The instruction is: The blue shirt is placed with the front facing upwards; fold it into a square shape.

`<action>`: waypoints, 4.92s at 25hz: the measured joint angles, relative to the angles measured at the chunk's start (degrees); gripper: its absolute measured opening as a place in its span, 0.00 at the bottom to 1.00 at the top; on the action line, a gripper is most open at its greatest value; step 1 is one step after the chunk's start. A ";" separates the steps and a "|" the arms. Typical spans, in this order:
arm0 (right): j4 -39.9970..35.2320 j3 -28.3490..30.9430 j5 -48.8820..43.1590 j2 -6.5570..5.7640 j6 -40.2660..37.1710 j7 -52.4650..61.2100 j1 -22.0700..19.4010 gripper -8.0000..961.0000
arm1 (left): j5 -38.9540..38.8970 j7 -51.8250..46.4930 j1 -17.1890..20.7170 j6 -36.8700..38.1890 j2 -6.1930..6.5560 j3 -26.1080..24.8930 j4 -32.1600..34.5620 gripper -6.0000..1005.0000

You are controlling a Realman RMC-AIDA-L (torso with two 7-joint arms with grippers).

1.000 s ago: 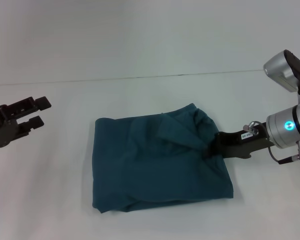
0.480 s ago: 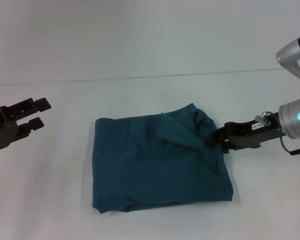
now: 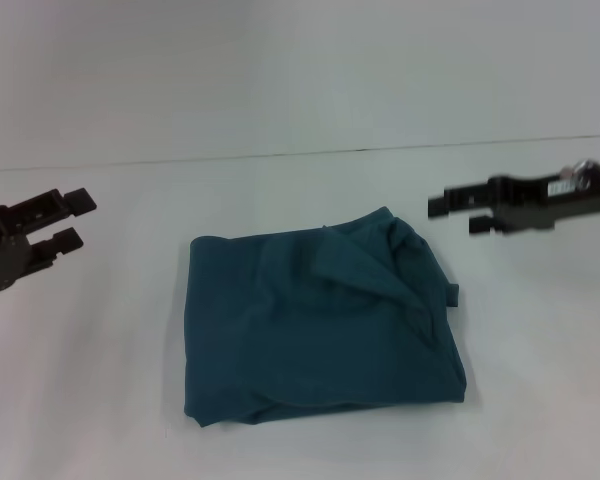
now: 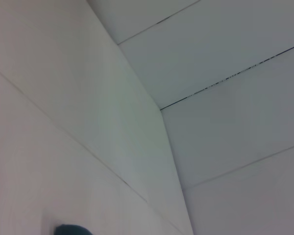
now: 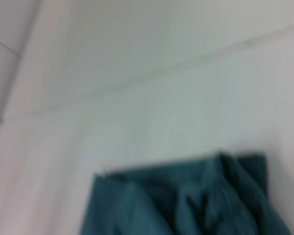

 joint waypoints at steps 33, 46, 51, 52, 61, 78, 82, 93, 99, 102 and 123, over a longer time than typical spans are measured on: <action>4.66 -13.36 -21.67 2.92 13.05 -6.18 13.10 0.90 | -0.60 -1.99 -1.15 1.92 1.92 -5.09 0.61 0.75; 5.17 -13.45 -23.22 4.14 15.46 -5.52 13.45 0.90 | -0.60 -1.95 -0.86 1.45 1.57 -4.99 0.50 0.75; 7.77 -13.53 -23.31 4.40 16.21 -4.31 14.23 0.90 | -0.60 -1.84 -1.00 1.45 1.56 -4.96 0.33 0.75; 8.08 -13.59 -23.37 4.42 16.29 -3.96 14.32 0.90 | -0.60 -1.78 -1.06 1.45 1.56 -4.98 0.14 0.75; 8.59 -13.73 -27.90 4.95 16.59 0.23 15.11 0.90 | -0.60 -1.57 -1.17 1.45 1.43 -5.01 -0.11 0.75; 13.59 -13.08 -30.67 6.66 32.28 7.74 14.75 0.90 | -0.60 -1.38 -1.53 0.75 1.24 -4.59 -0.90 0.75; 10.79 -12.18 -29.78 6.41 28.29 7.84 13.98 0.90 | -0.60 -1.38 -1.64 0.75 1.24 -4.57 -0.90 0.75; -3.13 -11.42 -11.83 4.71 6.59 1.35 7.87 0.90 | -1.50 -1.60 -1.20 0.67 1.46 -5.11 -0.90 0.75; -0.57 -11.83 -8.76 4.66 0.58 -0.04 9.65 0.90 | -1.98 -1.84 -1.02 0.63 1.59 -6.44 -0.90 0.75; 2.02 -11.90 -8.78 4.85 0.24 -0.65 10.86 0.90 | -2.16 -1.85 -0.85 0.75 1.59 -7.28 -0.90 0.75; 3.54 -14.17 -20.19 7.11 11.76 4.15 12.44 0.90 | -3.51 -2.31 -0.75 1.21 1.77 -8.01 -0.80 0.75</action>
